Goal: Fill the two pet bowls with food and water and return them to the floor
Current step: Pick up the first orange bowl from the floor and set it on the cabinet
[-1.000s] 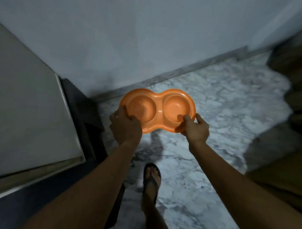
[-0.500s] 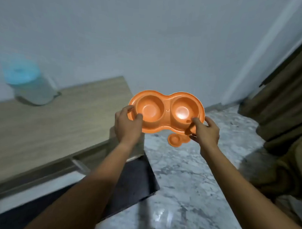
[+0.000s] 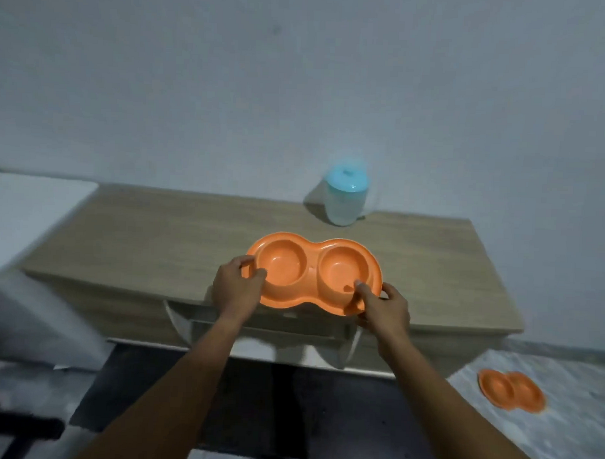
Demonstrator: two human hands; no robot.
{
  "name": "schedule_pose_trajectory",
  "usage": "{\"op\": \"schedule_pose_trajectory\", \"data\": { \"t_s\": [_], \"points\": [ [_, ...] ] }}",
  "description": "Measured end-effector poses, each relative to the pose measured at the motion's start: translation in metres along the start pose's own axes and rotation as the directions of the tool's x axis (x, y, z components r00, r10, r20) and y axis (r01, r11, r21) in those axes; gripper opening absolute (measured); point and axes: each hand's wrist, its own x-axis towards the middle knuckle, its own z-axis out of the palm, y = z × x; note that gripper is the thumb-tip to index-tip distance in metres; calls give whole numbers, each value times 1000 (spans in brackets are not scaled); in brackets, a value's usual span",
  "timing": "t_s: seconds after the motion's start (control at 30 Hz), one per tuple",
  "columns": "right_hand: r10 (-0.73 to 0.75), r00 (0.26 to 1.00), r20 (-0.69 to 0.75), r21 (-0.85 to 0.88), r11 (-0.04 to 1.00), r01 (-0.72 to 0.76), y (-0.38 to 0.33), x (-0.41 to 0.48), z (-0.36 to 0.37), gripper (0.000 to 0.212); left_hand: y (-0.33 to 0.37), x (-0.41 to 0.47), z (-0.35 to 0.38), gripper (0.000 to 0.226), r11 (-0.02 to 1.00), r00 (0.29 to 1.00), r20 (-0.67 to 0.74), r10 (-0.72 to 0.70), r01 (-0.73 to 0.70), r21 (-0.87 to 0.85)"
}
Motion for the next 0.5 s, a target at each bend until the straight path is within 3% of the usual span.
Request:
{"op": "schedule_pose_trajectory", "data": {
  "t_s": [0.1,0.27,0.37,0.5],
  "points": [
    [-6,1000,15,-67,998,7,-7,3,73,62,-28,54,-35,41,999,1000,9,-17,17,28],
    [27,999,-29,-153,988,-32,-9,25,193,77,-78,154,-77,44,993,997,72,-31,23,116],
    [33,997,-72,-213,976,-47,-10,35,222,82,-92,184,-85,46,991,990,134,-42,24,133],
    [19,995,-97,-320,946,-49,-4,35,234,60,-113,201,-87,55,985,955,287,-76,28,168]
  ]
}}
